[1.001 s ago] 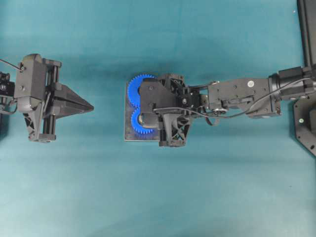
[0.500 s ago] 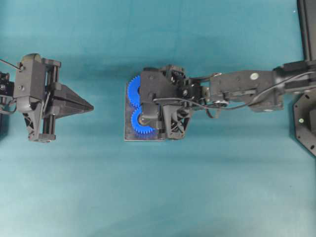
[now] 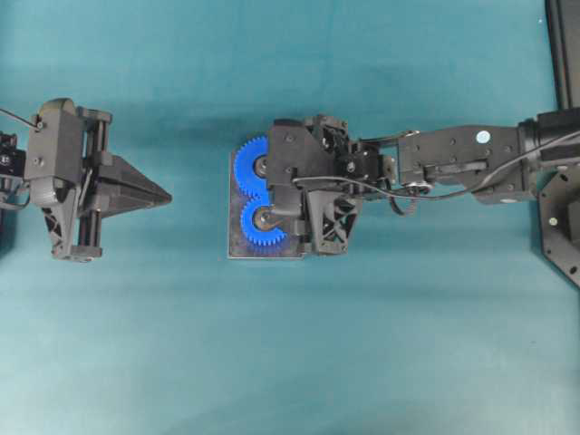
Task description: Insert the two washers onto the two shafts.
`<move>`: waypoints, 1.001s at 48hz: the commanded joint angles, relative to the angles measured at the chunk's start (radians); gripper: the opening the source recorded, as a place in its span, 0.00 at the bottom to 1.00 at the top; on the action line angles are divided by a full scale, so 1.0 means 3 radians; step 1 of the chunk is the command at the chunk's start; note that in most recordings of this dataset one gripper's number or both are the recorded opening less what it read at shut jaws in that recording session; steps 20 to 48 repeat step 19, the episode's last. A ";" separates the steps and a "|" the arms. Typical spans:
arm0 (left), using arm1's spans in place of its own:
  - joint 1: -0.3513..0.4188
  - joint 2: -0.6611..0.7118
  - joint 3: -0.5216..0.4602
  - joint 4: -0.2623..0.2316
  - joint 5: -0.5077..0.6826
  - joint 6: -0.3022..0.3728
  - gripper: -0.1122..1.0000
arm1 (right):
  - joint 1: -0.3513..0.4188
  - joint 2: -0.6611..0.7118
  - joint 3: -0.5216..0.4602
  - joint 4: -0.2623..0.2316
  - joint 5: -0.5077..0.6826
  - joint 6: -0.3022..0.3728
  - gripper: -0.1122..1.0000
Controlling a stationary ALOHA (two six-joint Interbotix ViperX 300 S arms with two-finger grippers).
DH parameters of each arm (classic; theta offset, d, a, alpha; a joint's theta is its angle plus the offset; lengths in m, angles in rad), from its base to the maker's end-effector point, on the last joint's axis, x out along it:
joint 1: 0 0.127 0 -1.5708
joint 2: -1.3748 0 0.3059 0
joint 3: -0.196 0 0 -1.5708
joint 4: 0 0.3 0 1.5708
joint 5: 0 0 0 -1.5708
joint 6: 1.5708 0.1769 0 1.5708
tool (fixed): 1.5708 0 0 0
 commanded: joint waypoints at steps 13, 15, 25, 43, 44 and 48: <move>-0.0015 -0.0026 -0.0041 0.0005 -0.0031 0.0005 0.10 | -0.0005 -0.0327 0.0133 -0.0005 -0.0026 -0.0026 0.77; -0.0015 -0.0026 -0.0036 0.0005 -0.0031 0.0005 0.10 | -0.0010 -0.0373 0.0164 -0.0005 -0.0026 -0.0026 0.77; -0.0020 -0.0031 -0.0031 0.0005 -0.0031 0.0010 0.10 | -0.0010 -0.0460 0.0230 -0.0005 -0.0026 -0.0026 0.76; -0.0020 -0.0031 -0.0031 0.0005 -0.0031 0.0010 0.10 | -0.0010 -0.0460 0.0230 -0.0005 -0.0026 -0.0026 0.76; -0.0020 -0.0031 -0.0031 0.0005 -0.0031 0.0010 0.10 | -0.0010 -0.0460 0.0230 -0.0005 -0.0026 -0.0026 0.76; -0.0020 -0.0031 -0.0031 0.0005 -0.0031 0.0010 0.10 | -0.0010 -0.0460 0.0230 -0.0005 -0.0026 -0.0026 0.76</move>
